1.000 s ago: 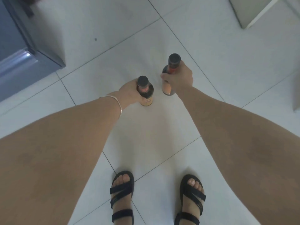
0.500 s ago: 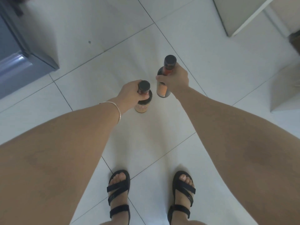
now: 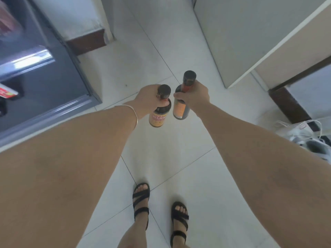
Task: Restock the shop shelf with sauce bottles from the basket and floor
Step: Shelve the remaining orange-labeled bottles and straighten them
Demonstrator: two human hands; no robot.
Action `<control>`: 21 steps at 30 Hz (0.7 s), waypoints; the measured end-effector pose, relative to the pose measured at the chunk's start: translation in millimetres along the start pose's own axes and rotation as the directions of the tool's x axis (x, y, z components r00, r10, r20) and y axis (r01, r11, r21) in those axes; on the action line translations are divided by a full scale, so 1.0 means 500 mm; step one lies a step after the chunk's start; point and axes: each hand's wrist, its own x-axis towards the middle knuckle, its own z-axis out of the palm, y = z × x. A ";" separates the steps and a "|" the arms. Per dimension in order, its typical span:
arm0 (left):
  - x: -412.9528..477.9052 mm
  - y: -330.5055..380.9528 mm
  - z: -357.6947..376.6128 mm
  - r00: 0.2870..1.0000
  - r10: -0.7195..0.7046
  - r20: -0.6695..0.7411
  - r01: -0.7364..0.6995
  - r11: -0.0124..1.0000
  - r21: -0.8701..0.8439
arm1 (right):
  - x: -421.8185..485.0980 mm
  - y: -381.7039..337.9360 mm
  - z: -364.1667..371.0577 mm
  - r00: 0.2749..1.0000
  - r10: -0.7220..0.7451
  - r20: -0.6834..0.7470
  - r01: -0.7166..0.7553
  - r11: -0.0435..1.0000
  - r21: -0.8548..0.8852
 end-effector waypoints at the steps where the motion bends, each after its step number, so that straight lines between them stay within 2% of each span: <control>1: -0.020 0.021 -0.029 1.000 0.003 -0.020 -0.003 1.000 0.004 | -0.021 -0.031 -0.014 1.000 -0.017 0.003 0.017 1.000 0.000; 6: -0.148 0.095 -0.157 0.990 0.025 -0.135 -0.018 0.999 0.051 | -0.136 -0.156 -0.061 0.991 -0.132 0.027 0.132 0.991 0.002; 10: -0.285 0.128 -0.230 0.965 -0.015 -0.262 0.027 0.999 0.045 | -0.248 -0.229 -0.075 0.966 -0.254 0.058 0.255 0.967 -0.018; 18: -0.546 0.181 -0.417 0.840 -0.170 -0.515 0.149 0.985 -0.081 | -0.468 -0.433 -0.067 0.883 -0.441 0.161 0.453 0.891 -0.043; 21: -0.633 0.187 -0.511 0.788 -0.206 -0.581 0.154 0.978 -0.137 | -0.538 -0.535 -0.042 0.835 -0.503 0.222 0.510 0.860 0.031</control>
